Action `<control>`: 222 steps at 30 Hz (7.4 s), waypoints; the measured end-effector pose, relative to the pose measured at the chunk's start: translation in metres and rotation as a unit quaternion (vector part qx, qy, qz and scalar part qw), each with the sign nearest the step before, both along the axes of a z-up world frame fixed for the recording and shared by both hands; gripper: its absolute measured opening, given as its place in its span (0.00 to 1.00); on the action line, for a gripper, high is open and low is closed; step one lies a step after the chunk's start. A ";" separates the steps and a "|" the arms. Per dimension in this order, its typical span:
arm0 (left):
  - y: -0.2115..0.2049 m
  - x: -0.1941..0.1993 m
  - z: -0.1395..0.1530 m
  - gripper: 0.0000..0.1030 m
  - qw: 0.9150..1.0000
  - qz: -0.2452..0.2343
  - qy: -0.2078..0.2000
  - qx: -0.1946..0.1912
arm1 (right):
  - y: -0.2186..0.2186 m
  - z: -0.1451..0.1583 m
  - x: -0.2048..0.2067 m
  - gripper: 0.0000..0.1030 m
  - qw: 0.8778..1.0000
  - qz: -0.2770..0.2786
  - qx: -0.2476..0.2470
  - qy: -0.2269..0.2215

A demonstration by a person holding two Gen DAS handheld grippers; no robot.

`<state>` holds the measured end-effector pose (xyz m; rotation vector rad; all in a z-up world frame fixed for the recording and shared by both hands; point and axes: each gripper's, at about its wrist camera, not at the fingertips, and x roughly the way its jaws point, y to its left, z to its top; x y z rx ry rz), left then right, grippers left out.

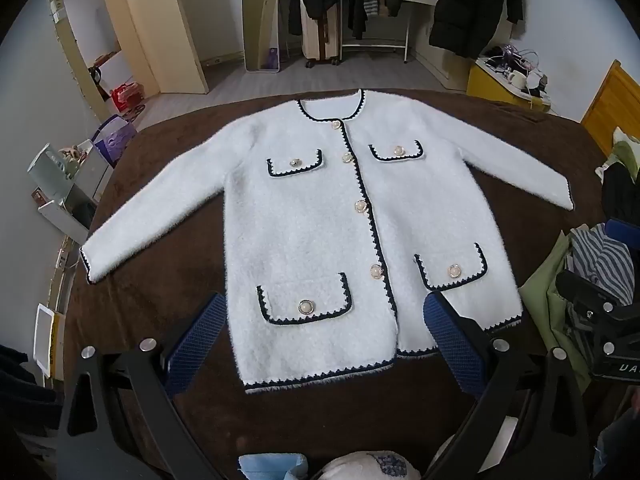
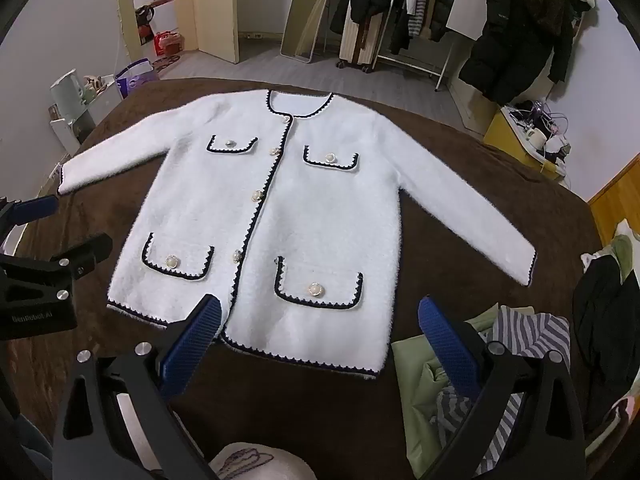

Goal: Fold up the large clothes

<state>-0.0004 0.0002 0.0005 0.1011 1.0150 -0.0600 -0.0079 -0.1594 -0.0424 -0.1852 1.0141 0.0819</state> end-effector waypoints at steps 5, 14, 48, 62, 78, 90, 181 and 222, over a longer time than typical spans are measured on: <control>-0.001 0.001 0.000 0.94 1.000 0.002 0.001 0.003 | 0.002 0.001 -0.001 0.95 1.000 0.000 -0.003 -0.003; -0.004 0.001 0.001 0.94 1.000 -0.002 0.002 0.000 | 0.004 0.000 -0.001 0.95 1.000 0.000 -0.001 -0.004; 0.009 0.004 0.002 0.94 1.000 0.004 0.001 -0.014 | 0.005 0.002 0.002 0.95 1.000 -0.004 0.004 -0.004; 0.009 0.005 -0.001 0.94 1.000 0.004 0.002 -0.010 | 0.006 -0.001 0.000 0.95 1.000 -0.002 0.002 -0.001; 0.009 0.003 -0.002 0.94 1.000 0.003 0.005 -0.009 | 0.006 -0.008 -0.003 0.95 1.000 -0.002 -0.003 0.005; 0.008 0.002 -0.002 0.94 1.000 0.001 0.004 -0.011 | 0.007 -0.007 -0.002 0.95 1.000 0.000 -0.009 0.010; -0.258 0.325 -0.221 0.94 0.976 -0.194 0.095 -0.043 | -0.436 -0.206 0.167 0.10 0.807 -0.498 0.299 -0.109; 0.114 0.233 -0.151 0.94 0.995 0.077 -0.001 -0.063 | 0.092 -0.120 0.300 0.08 0.979 0.073 0.181 -0.056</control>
